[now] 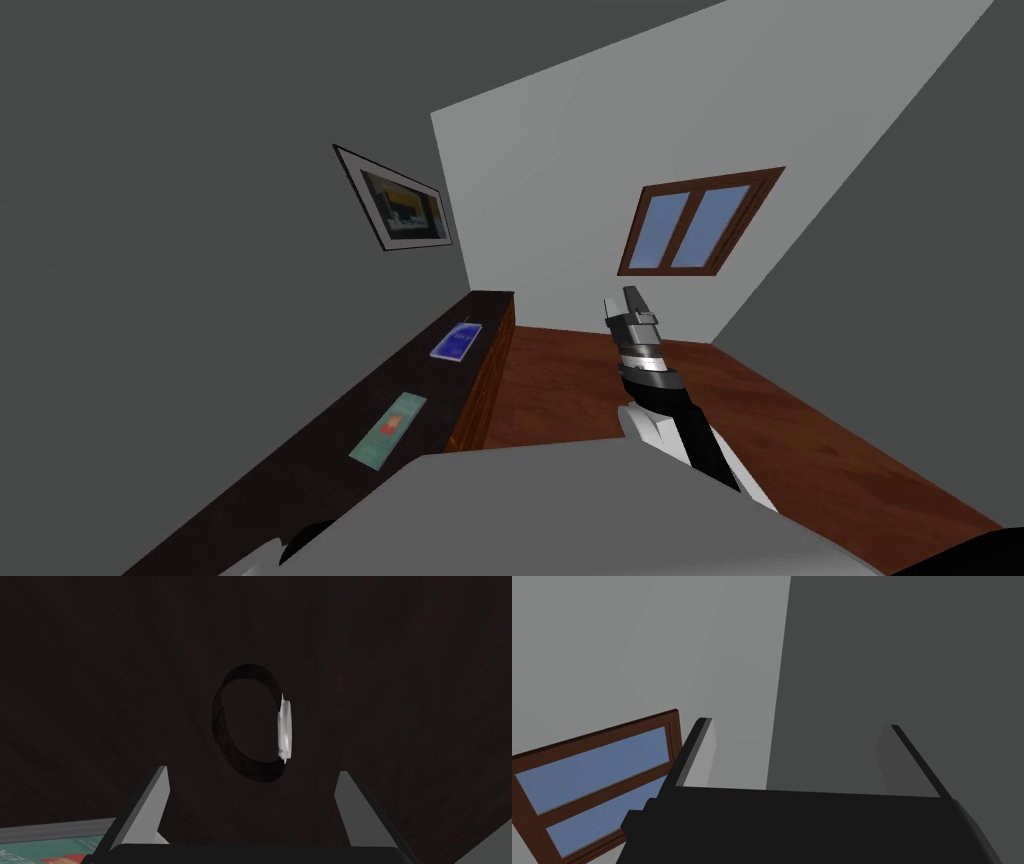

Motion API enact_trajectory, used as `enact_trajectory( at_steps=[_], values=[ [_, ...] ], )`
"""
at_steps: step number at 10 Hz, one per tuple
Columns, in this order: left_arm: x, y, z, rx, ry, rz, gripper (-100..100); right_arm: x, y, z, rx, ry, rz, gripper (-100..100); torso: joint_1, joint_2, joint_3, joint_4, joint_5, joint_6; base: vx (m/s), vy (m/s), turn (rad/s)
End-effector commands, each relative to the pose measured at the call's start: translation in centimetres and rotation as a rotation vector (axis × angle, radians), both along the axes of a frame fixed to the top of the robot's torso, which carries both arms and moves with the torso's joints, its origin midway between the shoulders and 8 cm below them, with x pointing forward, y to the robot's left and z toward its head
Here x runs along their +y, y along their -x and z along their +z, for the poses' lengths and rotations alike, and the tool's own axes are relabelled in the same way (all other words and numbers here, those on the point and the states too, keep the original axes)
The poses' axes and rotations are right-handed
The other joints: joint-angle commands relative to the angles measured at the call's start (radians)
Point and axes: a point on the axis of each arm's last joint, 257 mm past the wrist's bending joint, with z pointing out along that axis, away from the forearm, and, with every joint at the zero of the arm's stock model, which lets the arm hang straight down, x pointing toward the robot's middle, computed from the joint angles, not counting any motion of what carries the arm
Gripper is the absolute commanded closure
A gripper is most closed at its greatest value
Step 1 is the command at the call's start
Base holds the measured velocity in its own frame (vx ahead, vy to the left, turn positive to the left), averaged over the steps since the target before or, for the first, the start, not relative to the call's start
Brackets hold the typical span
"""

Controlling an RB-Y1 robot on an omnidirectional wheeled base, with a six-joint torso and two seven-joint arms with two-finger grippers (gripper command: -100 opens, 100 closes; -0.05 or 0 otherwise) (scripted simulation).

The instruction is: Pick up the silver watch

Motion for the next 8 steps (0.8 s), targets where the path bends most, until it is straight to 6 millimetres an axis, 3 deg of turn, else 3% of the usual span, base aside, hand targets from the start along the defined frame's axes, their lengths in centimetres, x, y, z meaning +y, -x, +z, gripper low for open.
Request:
enact_trajectory(
  at_steps=[1, 8],
  values=[
    [-1.1, 0.9, -0.1, 0.011, 0.03, 0.026, -100, 0.0, 0.0, 0.0, 0.0, 0.0, 0.0, 0, 0.0, 0.0, 0.0, 0.0, 0.0, 0.0, -0.024, 0.046, -0.189],
    [-4.0, 4.2, -0.2, 0.058, 0.131, 0.132, -100, 0.0, 0.0, 0.0, 0.0, 0.0, 0.0, 0, 0.0, 0.0, 0.0, 0.0, 0.0, 0.0, -0.026, 0.039, -0.14]
  ],
)
